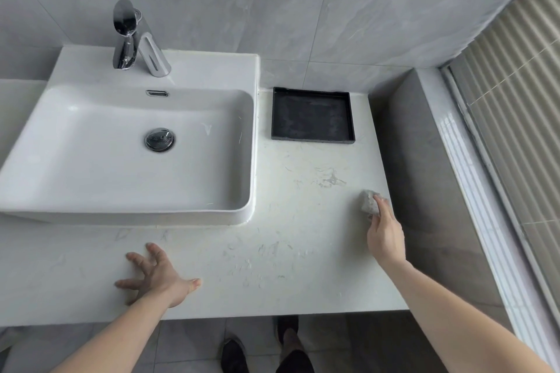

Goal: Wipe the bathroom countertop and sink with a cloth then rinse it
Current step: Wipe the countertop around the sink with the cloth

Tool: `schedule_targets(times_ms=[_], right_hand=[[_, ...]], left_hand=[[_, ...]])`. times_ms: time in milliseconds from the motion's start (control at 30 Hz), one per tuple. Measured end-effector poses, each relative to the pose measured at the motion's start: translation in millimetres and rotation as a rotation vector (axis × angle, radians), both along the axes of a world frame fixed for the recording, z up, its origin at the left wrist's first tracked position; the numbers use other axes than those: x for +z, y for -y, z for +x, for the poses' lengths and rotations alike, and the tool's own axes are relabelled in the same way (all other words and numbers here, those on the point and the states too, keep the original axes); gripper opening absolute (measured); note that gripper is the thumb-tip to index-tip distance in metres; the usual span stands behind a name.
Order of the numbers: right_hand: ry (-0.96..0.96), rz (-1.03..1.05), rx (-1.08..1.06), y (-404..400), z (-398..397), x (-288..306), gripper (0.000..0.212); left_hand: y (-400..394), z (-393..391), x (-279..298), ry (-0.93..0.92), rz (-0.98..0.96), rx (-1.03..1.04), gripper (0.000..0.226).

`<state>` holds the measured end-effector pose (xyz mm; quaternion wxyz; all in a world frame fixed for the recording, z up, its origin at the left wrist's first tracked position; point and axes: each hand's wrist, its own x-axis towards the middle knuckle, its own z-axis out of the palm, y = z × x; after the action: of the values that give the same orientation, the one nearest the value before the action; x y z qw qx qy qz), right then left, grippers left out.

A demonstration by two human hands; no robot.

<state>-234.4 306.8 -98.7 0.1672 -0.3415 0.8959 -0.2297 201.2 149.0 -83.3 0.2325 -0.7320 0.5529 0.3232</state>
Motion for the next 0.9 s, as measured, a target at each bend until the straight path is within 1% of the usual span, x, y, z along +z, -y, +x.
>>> schedule_targets(times_ms=[100,200,300,367,433,567,700,800,900], right_hand=[[0.067,-0.137,0.074,20.1,37.5,7.8,0.048],[0.121,-0.164,0.257,43.9,91.0,-0.1,0.048],[0.134,-0.086,0.471,59.7,146.9,-18.7,0.058],[0.038,0.025,0.575,59.9,171.8,-30.8,0.061],[-0.058,0.074,0.606,53.5,177.7,-34.7,0.063],[-0.123,0.096,0.539,27.7,144.8,-34.5,0.064],[-0.153,0.152,0.29,-13.6,75.5,-36.0,0.063],[-0.131,0.19,0.135,-44.2,23.9,-32.1,0.057],[-0.081,0.155,0.002,-54.4,5.2,-14.4,0.053]], left_hand=[[0.2,0.1,0.4,-0.006,0.003,0.007,0.147],[0.3,0.0,1.1,-0.009,0.008,0.004,0.147],[0.2,-0.4,2.1,-0.007,0.012,-0.001,0.146],[0.1,-0.5,2.6,-0.003,0.011,-0.011,0.146],[-0.1,-0.6,2.9,-0.001,0.012,-0.013,0.146],[-0.4,0.5,3.2,-0.004,0.016,-0.017,0.147],[-1.1,0.1,4.2,-0.006,0.014,-0.021,0.149],[-1.7,0.1,5.3,-0.012,0.015,-0.025,0.148],[-2.0,0.0,7.1,-0.022,0.017,-0.024,0.148]])
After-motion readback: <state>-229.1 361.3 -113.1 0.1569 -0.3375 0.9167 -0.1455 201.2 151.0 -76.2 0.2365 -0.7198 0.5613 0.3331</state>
